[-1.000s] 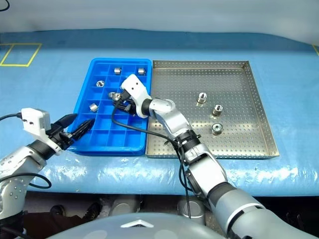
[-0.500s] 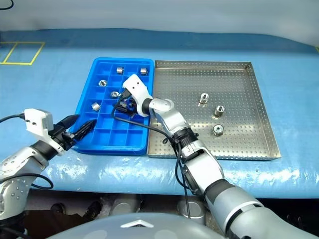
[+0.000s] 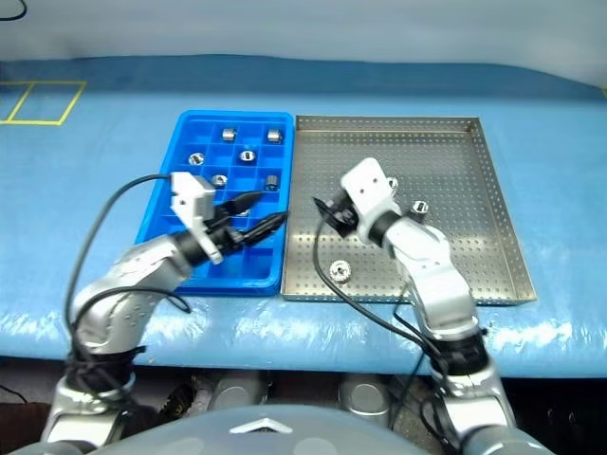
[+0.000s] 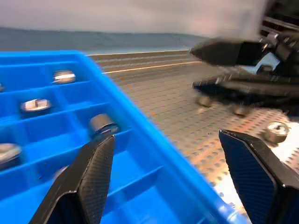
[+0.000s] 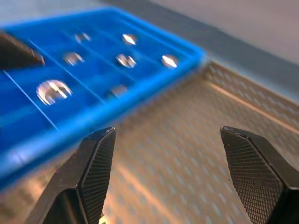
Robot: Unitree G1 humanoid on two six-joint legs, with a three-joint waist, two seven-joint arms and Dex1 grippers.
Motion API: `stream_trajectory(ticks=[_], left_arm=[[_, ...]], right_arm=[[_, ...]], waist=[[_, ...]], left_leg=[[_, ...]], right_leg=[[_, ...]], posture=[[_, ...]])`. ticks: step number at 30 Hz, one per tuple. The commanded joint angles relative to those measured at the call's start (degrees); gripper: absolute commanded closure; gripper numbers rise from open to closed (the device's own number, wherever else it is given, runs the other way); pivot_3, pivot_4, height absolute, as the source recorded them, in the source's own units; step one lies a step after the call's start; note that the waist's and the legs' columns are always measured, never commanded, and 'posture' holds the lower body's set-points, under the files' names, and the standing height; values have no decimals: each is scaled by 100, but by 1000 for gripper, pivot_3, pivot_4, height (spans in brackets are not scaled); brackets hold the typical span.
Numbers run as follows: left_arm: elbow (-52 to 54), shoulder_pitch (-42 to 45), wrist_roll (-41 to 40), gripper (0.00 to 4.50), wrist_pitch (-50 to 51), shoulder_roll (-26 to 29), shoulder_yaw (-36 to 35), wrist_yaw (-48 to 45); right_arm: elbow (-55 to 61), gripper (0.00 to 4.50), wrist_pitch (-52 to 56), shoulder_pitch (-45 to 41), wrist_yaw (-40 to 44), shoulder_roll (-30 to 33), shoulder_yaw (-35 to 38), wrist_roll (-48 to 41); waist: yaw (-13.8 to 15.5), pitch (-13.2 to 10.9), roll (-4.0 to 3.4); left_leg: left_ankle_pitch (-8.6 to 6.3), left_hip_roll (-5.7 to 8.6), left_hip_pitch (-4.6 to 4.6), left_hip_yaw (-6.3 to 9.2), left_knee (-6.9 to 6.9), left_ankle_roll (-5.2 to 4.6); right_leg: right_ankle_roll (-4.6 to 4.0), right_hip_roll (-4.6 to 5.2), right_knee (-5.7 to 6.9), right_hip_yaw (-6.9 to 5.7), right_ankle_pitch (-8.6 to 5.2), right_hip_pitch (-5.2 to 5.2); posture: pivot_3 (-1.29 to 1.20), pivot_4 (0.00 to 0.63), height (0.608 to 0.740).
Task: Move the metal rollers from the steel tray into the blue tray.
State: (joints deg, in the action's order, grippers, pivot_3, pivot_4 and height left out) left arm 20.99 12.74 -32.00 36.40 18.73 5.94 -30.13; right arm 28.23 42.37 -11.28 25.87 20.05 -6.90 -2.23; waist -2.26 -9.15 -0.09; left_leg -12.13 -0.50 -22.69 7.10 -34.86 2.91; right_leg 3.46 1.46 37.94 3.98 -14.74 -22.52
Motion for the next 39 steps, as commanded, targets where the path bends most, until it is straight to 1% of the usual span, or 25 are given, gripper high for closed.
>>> stream_trajectory(ticks=[1, 3, 7, 9, 12, 14, 18, 23, 24, 30, 33, 38, 39], left_arm=[[-358, 454, 232, 585, -277, -125, 488, -432], [-557, 694, 318, 585, -160, -29, 732, -721], [-773, 888, 968, 585, -351, 583, 1416, -1361], [-735, 866, 1126, 585, -422, 876, 1594, -1646], [-839, 854, 1544, 585, -469, 1148, 1792, -1681], [-904, 810, 1632, 585, -501, 1120, 1836, -1693], [-1071, 727, 1730, 585, -450, 848, 1881, -1580], [-1160, 676, 1959, 585, -398, 560, 2143, -1538], [-1178, 701, 2020, 585, -316, 515, 2186, -1500], [-1343, 823, 2608, 585, -117, 520, 2438, -1304], [-1351, 852, 2687, 585, -68, 489, 2473, -1338], [-1347, 994, 2925, 585, 149, 516, 2784, -1485], [-1352, 1033, 3015, 779, 182, 539, 2868, -1493]], right_arm=[[988, 719, 528, 267, -144, -17, 192, -180], [1132, 719, 671, 444, -241, -26, 233, -213], [1214, 719, 879, 644, -719, -206, 599, -131], [1226, 719, 895, 699, -877, -251, 766, -115], [1215, 719, 889, 731, -1066, -317, 949, -127], [1194, 719, 870, 731, -1131, -326, 996, -148], [1173, 719, 835, 717, -1174, -316, 1000, -199], [1130, 719, 801, 635, -1229, -346, 1012, -232], [1124, 719, 799, 619, -1245, -352, 1022, -234], [1095, 719, 743, 597, -1344, -403, 1030, -260], [1092, 719, 701, 583, -1384, -455, 1010, -287], [1043, 719, 553, 534, -1412, -524, 952, -309], [1030, 695, 522, 517, -1420, -539, 953, -307]], waist=[[-169, 0, -1], [-323, 1, -4], [-524, 2, -5], [-567, 2, -5], [-597, 2, -5], [-599, 2, -5], [-601, 3, -7], [-604, 6, -11], [-597, 13, -21], [-568, 35, -56], [-574, 38, -60], [-579, 40, -63], [-580, 39, -62]], left_leg=[[0, -5, 4, 0, -1, -1], [-1, -22, 13, -5, -3, -3], [0, -27, 17, -6, -14, -4], [0, -25, 16, -11, -16, -5], [-1, -22, 11, -14, -17, -5], [-1, -22, 10, -14, -17, -6], [-2, -22, 11, -13, -16, -7], [-2, -22, 12, -14, -17, -7], [-2, -22, 12, -13, -17, -7], [-2, -17, 19, -14, -26, -7], [-2, -15, 26, -14, -27, -7], [-2, -15, 51, -14, -26, -7], [-2, -14, 63, -15, -24, -8]], right_leg=[[2, -5, 5, 1, -1, 0], [23, -24, 12, 7, -15, -2], [27, -36, 25, 17, -18, 0], [28, -36, 25, 25, -18, -1], [30, -32, 20, 28, -17, -2], [30, -32, 18, 28, -17, -2], [30, -32, 17, 28, -17, -1], [31, -32, 18, 29, -17, 0], [31, -33, 18, 28, -17, 0], [39, -29, 17, 31, -13, 13], [46, -29, 17, 32, -10, 20], [49, -29, 15, 32, -8, 46], [50, -28, 11, 33, -8, 59]], posture=[[-109, 150, 740], [-144, 150, 740], [-187, 150, 740], [-194, 150, 740], [-196, 150, 740], [-196, 150, 740], [-188, 150, 740], [-180, 150, 740], [-181, 150, 740], [-184, 150, 740], [-184, 150, 740], [-181, 150, 740], [-181, 150, 740]])
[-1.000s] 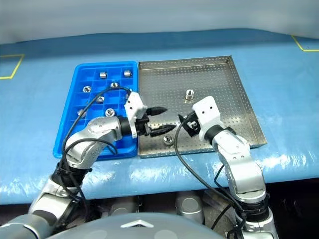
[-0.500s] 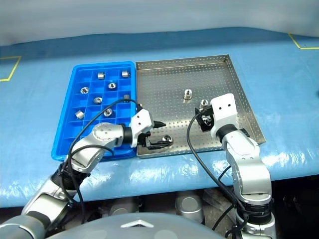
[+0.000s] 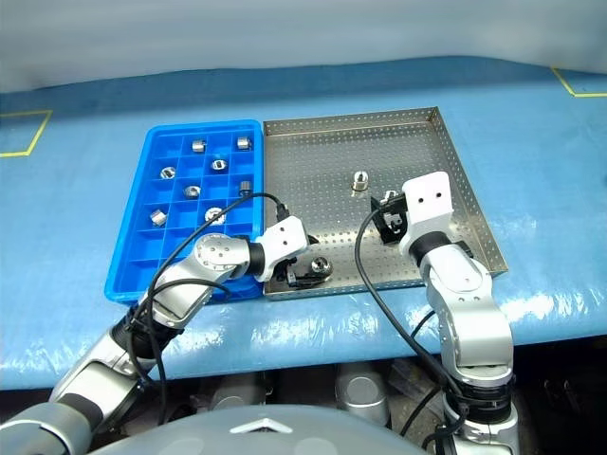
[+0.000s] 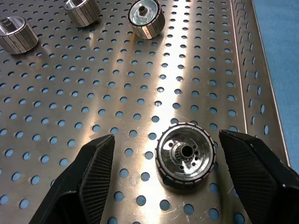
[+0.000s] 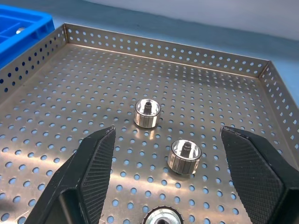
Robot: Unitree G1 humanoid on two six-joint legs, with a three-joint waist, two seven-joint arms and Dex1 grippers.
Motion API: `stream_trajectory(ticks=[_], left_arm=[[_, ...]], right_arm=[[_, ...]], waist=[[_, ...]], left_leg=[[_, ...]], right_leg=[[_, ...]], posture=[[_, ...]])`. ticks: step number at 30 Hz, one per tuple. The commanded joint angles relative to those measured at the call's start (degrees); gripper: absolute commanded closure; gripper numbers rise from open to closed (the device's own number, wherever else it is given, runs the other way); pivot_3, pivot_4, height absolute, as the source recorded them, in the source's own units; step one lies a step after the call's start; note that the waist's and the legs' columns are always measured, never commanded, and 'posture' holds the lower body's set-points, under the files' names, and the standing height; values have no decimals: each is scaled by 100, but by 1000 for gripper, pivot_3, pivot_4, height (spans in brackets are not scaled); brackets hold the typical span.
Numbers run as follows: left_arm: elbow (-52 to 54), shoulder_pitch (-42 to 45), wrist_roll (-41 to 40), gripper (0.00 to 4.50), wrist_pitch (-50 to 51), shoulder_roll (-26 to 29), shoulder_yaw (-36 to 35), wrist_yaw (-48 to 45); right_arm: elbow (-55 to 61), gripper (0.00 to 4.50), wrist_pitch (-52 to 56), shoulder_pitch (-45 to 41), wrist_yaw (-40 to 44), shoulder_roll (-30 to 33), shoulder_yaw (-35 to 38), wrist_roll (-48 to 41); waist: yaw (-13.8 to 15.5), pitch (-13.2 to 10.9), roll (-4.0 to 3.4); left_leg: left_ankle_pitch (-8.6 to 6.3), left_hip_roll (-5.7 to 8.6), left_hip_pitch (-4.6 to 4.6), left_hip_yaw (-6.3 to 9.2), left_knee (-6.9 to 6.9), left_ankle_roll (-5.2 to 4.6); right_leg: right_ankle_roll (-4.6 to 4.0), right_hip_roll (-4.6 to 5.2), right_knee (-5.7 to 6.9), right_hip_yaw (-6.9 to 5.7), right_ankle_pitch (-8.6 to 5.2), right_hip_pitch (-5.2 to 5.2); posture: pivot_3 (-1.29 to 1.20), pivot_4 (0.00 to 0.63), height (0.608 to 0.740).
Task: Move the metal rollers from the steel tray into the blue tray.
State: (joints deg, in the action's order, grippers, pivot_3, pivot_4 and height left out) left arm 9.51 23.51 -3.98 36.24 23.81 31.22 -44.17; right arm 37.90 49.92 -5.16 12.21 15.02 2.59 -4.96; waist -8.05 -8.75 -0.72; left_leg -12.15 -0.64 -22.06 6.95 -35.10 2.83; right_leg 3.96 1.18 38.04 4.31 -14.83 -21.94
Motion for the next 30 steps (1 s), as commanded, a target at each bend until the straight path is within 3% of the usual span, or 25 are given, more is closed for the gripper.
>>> stream_trajectory(ticks=[1, 5, 11, 15, 20, 25, 27, 30], left_arm=[[-229, -9, 283, 980, 206, 28, 378, -77], [-226, 44, 284, 2032, 241, -60, 343, -165], [-255, 40, 320, 2032, 330, -176, 213, -145], [-225, 7, 230, 2807, 365, -250, 66, -143], [-159, -7, -128, 2822, 547, -567, -469, -58], [218, 96, -1062, 2822, 973, -1168, -2082, 476], [498, 154, -1047, 2822, 1135, -998, -2522, 771], [973, 107, -760, 2822, 1522, -268, -3013, 1181]], right_arm=[[49, 684, -253, -117, -66, -45, -5, -26], [17, 684, -357, -160, -76, -67, -77, -17], [-49, 684, -534, -199, -90, -116, -162, -24], [-90, 684, -613, -237, -93, -112, -191, -13], [-156, 684, -690, -303, -81, -115, -241, -12], [-272, 684, -767, -328, -79, -79, -336, 45], [-337, 684, -714, -312, -82, -39, -351, 70], [-406, 684, -510, -213, 109, 115, -394, -41]], waist=[[-1, 0, 1], [2, 0, 0], [37, 0, 0], [40, -1, 1], [42, -2, 3], [34, -14, 21], [13, -13, 21], [-10, -14, 21]], left_leg=[[0, 1, 8, -1, 2, 0], [0, 3, 12, -3, 4, 0], [0, 4, 13, -3, 4, 0], [-1, 5, 12, -3, 5, -1], [-1, 5, 12, -3, 8, -1], [-1, 4, -10, -3, 9, -1], [-1, 1, -36, -3, 8, -1], [0, -9, -51, -2, 12, -1]], right_leg=[[-1, 1, -4, 0, -1, 10], [-2, 5, -11, 1, -2, 15], [1, 7, -12, 2, 0, 16], [1, 8, -15, 2, 0, 16], [2, 8, -16, 1, 0, 15], [4, 7, -17, 0, 1, -6], [5, 4, -13, 1, 2, -37], [-3, -8, -1, 5, -1, -61]], posture=[[-180, 150, 740], [-180, 150, 740], [-175, 150, 740], [-169, 150, 740], [-160, 150, 740], [-159, 150, 740], [-141, 150, 740], [-113, 150, 740]])
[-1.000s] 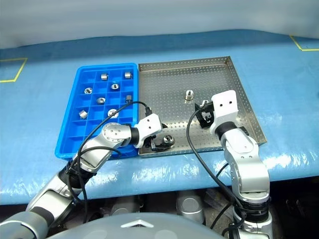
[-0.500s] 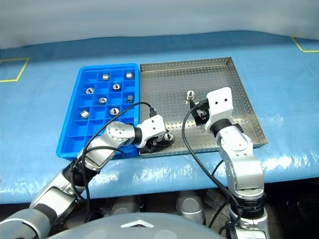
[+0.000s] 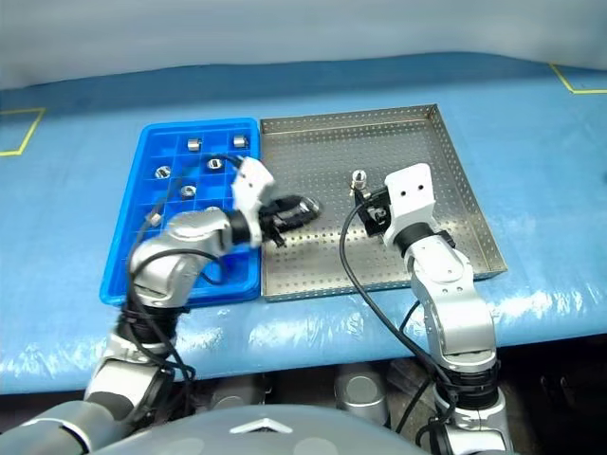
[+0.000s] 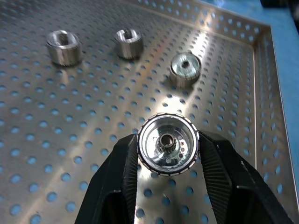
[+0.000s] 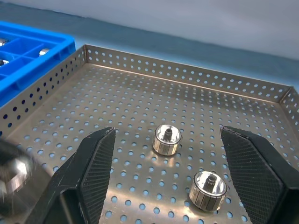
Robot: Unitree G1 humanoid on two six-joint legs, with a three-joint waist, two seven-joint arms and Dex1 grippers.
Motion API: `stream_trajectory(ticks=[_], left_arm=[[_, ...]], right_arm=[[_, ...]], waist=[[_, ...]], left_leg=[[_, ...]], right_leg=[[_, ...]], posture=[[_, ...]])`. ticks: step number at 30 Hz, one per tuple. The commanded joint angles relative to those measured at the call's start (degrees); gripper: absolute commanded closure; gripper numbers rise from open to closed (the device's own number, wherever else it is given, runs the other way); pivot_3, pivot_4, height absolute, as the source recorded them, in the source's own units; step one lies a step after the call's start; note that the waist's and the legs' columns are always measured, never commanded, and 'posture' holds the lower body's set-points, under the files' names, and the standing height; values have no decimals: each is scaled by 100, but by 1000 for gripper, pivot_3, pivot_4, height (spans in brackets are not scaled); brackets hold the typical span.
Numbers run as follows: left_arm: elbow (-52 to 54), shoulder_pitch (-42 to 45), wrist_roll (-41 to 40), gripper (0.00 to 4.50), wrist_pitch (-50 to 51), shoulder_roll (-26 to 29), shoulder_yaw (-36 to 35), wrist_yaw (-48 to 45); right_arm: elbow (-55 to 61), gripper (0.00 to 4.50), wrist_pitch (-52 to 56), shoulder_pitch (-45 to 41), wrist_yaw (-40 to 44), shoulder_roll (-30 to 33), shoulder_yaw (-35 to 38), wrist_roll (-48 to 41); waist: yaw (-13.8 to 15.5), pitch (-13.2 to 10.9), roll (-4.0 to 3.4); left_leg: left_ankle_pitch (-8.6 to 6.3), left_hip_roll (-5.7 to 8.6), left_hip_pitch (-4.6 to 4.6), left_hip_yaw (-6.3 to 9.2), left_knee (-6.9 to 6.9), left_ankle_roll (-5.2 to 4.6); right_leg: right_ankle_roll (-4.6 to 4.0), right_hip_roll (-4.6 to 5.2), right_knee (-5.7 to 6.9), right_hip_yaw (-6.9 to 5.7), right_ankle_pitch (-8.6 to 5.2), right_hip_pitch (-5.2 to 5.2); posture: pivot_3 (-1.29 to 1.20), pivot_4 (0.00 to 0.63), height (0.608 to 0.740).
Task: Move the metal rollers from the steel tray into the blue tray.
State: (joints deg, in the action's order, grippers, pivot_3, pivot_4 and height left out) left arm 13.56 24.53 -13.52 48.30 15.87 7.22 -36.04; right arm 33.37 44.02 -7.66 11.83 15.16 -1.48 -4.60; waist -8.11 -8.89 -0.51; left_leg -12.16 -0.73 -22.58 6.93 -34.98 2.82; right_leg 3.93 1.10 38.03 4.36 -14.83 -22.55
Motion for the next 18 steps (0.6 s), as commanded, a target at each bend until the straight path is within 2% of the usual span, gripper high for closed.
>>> stream_trajectory(ticks=[1, 4, 7, 12, 18], left_arm=[[719, -60, 322, 2822, 413, 825, -717, 498], [1226, -432, 787, 2822, 791, 1692, -1083, 926], [1653, -791, 971, 2822, 1148, 2114, -1358, 1199], [2460, -1501, 853, 2822, 1957, 2390, -1671, 1231], [3201, -2433, 396, 2822, 2587, 2684, -2131, 779]], right_arm=[[84, 684, 191, 69, 293, 93, 46, -283], [321, 684, 227, 179, 934, 281, -52, -813], [321, 684, 229, 192, 1007, 417, -59, -873], [255, 684, 230, 106, 986, 477, -140, -914], [241, 684, 232, 1, 961, 405, -176, -1054]], waist=[[3, -1, 1], [37, -5, 5], [138, -16, 19], [375, -32, 47], [450, -36, 53]], left_leg=[[-1, -2, 2, 0, 5, -1], [-4, -3, 1, 3, 21, -6], [-5, 4, -2, 2, 29, -7], [-5, 15, -5, 4, 27, -4], [-4, 10, -2, 6, 28, -2]], right_leg=[[-5, -2, 2, 0, -3, -1], [-14, -1, 1, -3, -12, -6], [-10, 10, -7, -6, -18, -6], [-9, 27, -17, -15, -18, -2], [-12, 26, -11, -24, -20, -3]], posture=[[-102, 150, 740], [-64, 150, 740], [-40, 150, 740], [-12, 150, 740], [13, 150, 740]])
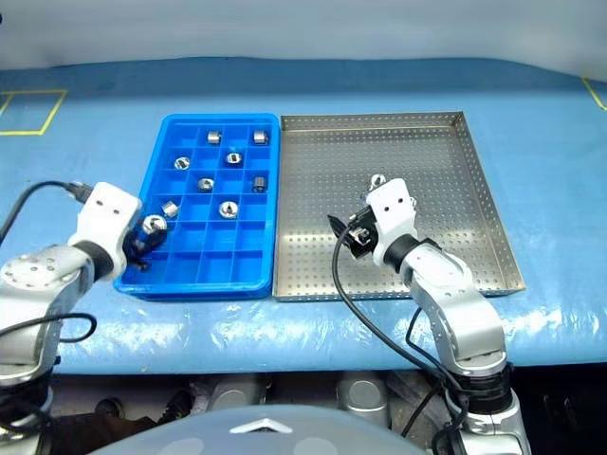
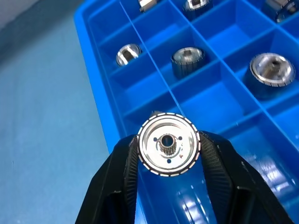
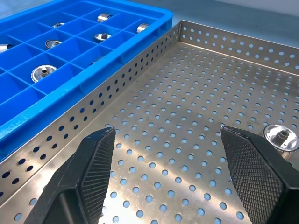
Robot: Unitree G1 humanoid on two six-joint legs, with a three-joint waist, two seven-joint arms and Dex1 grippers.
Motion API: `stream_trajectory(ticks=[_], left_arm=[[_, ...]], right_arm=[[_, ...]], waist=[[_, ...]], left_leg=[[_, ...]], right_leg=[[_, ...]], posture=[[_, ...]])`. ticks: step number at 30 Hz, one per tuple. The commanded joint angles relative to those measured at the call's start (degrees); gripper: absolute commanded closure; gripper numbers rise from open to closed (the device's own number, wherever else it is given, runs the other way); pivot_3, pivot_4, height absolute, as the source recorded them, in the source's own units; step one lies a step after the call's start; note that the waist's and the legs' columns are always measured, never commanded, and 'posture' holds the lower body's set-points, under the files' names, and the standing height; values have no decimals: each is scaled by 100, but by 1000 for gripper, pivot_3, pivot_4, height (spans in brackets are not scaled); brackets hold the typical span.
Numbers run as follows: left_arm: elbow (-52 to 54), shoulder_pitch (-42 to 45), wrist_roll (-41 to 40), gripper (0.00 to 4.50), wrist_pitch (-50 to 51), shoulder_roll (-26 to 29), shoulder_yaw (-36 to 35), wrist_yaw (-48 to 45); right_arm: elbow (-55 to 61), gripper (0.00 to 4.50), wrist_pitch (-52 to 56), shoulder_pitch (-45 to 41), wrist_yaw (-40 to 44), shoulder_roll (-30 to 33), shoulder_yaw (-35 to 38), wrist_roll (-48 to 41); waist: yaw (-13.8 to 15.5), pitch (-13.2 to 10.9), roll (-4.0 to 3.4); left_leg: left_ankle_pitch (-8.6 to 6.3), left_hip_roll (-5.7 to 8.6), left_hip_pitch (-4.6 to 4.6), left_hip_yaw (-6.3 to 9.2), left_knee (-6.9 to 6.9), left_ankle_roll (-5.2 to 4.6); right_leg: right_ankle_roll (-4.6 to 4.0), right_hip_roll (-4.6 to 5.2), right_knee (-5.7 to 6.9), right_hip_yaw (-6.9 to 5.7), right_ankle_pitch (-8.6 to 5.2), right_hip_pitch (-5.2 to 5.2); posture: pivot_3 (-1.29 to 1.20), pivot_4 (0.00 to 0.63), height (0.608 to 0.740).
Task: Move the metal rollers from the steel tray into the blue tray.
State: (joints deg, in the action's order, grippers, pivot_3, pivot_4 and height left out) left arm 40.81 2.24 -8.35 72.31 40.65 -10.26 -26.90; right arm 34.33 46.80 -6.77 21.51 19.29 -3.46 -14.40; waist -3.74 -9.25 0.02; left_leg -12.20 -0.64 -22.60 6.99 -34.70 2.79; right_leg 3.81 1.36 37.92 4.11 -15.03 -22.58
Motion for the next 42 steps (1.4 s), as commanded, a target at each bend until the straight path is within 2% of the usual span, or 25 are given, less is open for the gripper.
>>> stream_trajectory(ticks=[1, 6, 11, 15, 17, 21, 27, 29, 33, 42], left_arm=[[544, -348, -145, 2822, 249, 263, -478, -168], [625, -791, -262, 2822, 307, 371, -710, -244], [448, -896, -303, 2822, -56, 456, -477, -318], [234, -727, -282, 1474, -152, 399, -342, -180], [223, -550, -446, 861, -157, 182, -442, -207], [223, -255, -782, 861, -307, -86, -533, -369], [414, 323, -1857, 861, -947, -1071, -540, -722], [338, 383, -1772, 861, -1171, -1102, -147, -656], [152, 503, -1855, 861, -1323, -1325, 180, -486], [-88, 628, -1986, 861, -1304, -1389, 541, -235]], right_arm=[[133, 684, -48, -94, -12, 2, 14, -79], [10, 684, -69, -169, -106, -8, 29, -74], [-86, 684, -86, -260, -172, -13, -23, -40], [-99, 684, -104, -284, -234, 32, -55, 20], [-85, 684, -93, -271, -295, 53, -48, 75], [-114, 684, -76, -251, -478, 34, 76, 170], [-549, 684, 266, -212, -1180, 52, 559, 589], [-765, 684, 358, -126, -1304, 55, 689, 676], [-1054, 684, 342, -68, -1493, 1, 939, 783], [-1987, 684, -125, -510, -1284, -215, 1087, 612]], waist=[[15, 0, 0], [37, 0, 0], [56, 0, 1], [61, 0, 1], [66, 1, 1], [66, 1, 1], [89, 5, 4], [82, 6, 3], [12, 9, -4], [-94, 11, -6]], left_leg=[[0, -1, 1, 1, 0, 0], [0, -4, 4, 1, 0, 1], [1, -3, 4, 1, 0, 1], [1, -3, 3, 1, 2, 1], [1, -3, 3, 1, 2, 1], [1, -2, 2, 1, 0, 1], [2, 2, 2, 0, -6, 3], [2, 4, 2, 0, -8, 3], [1, 3, 4, -1, -6, 2], [1, 1, 7, -3, -27, 1]], right_leg=[[-1, 0, 1, -3, -1, 1], [-5, 0, 3, -6, -3, 0], [-6, 1, 3, -6, -2, 1], [-12, 2, 2, -6, 0, 0], [-12, 1, 3, -7, 0, 0], [-15, 2, 2, -7, 2, 1], [-31, 5, 3, -6, 14, 6], [-32, 5, 4, -4, 15, 8], [-32, 3, 8, 1, 15, 6], [-28, -5, 23, 4, 15, 8]], posture=[[13, 150, 740], [33, 150, 740], [32, 150, 740], [21, 150, 740], [21, 150, 740], [-2, 150, 740], [-19, 150, 740], [-19, 150, 740], [-44, 150, 740], [-53, 150, 740]])
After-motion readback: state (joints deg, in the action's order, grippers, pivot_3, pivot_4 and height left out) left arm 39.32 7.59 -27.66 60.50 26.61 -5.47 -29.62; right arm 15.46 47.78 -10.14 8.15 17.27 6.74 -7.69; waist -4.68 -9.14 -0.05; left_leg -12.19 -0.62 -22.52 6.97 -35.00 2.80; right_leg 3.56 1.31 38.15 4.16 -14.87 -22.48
